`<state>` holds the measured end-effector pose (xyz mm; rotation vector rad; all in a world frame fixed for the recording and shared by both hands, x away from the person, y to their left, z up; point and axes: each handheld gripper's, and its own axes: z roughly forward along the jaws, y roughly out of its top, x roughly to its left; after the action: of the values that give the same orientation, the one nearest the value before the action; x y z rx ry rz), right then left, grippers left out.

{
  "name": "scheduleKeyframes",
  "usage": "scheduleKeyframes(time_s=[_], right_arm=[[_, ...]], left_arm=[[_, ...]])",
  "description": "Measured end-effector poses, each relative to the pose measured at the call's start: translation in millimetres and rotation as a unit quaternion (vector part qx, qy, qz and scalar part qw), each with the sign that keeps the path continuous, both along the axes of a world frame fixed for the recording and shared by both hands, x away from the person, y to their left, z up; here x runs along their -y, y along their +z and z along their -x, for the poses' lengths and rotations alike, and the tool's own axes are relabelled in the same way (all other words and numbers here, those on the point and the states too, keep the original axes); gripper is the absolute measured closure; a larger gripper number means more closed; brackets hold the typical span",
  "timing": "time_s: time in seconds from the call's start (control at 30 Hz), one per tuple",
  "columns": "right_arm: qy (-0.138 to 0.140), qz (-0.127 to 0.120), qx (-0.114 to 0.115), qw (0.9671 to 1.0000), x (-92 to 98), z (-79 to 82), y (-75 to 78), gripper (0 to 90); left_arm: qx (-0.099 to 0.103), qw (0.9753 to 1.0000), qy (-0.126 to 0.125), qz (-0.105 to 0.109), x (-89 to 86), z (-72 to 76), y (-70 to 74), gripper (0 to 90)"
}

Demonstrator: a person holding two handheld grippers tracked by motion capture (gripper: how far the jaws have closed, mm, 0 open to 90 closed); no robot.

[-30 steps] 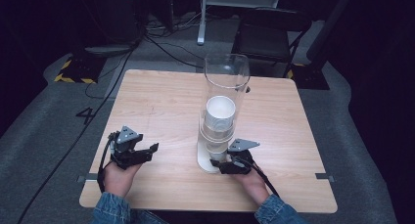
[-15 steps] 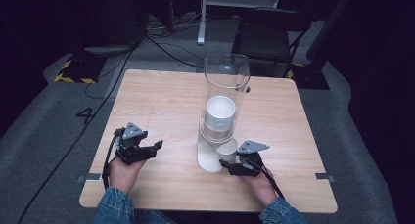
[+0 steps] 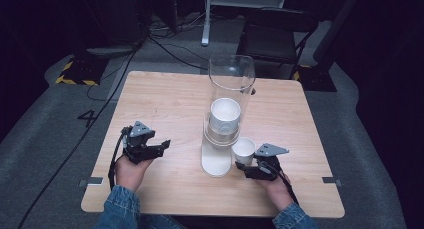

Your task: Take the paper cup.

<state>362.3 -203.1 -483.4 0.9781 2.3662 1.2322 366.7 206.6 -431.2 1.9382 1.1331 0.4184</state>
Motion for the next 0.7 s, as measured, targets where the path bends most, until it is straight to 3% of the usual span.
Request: scheduleKeyframes(time_s=[0.7], right_arm=[[-0.051,-0.037,0.035,0.9974,35.8,-18.5,35.5,34.4]], left_arm=[[-0.003,0.9999,0.015,0.0,-10.5,7.6,-1.4,31.0]])
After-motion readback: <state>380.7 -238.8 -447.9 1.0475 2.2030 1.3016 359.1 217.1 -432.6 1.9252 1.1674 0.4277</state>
